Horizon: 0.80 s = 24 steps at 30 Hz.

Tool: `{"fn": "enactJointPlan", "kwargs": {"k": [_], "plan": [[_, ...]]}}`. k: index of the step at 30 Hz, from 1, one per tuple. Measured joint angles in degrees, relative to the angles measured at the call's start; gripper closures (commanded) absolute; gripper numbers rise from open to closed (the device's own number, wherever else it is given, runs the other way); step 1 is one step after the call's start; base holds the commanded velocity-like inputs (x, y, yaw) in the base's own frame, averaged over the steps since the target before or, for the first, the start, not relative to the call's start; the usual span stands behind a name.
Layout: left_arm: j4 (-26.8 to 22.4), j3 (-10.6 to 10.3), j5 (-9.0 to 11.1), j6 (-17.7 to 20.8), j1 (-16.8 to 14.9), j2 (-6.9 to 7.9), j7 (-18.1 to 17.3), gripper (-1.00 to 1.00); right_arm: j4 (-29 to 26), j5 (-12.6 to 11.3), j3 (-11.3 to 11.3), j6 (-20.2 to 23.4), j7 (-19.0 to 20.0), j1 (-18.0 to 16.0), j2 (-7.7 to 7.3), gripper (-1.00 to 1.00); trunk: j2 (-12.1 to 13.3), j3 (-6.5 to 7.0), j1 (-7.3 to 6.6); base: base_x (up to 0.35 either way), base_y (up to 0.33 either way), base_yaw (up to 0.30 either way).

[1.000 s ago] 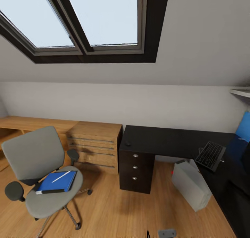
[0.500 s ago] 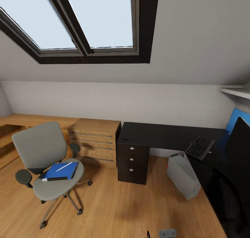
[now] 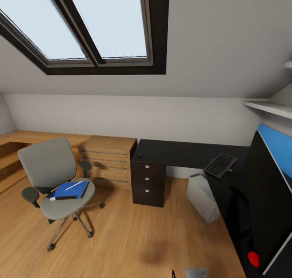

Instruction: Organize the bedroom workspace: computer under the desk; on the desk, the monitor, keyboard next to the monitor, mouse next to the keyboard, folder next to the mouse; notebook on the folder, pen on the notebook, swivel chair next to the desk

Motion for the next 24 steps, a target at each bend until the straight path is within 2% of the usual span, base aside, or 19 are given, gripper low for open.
{"fn": "enactJointPlan", "kwargs": {"k": [16, 24], "plan": [[0.0, 0.0, 0.0, 0.1, 0.0, 0.02, 0.0, -1.00, 0.0, 0.0, 0.0, 0.1, 0.0, 0.0, -0.04, -1.00, 0.0, 0.00, 0.00, -0.303, -0.206, 0.000], [0.0, 0.0, 0.0, 0.1, 0.0, 0.08, -0.1, -1.00, 0.0, -0.1, 0.1, 0.1, 0.0, 0.0, 0.06, -1.00, 0.0, 0.00, 0.00, -0.326, -0.076, 0.000]]}}
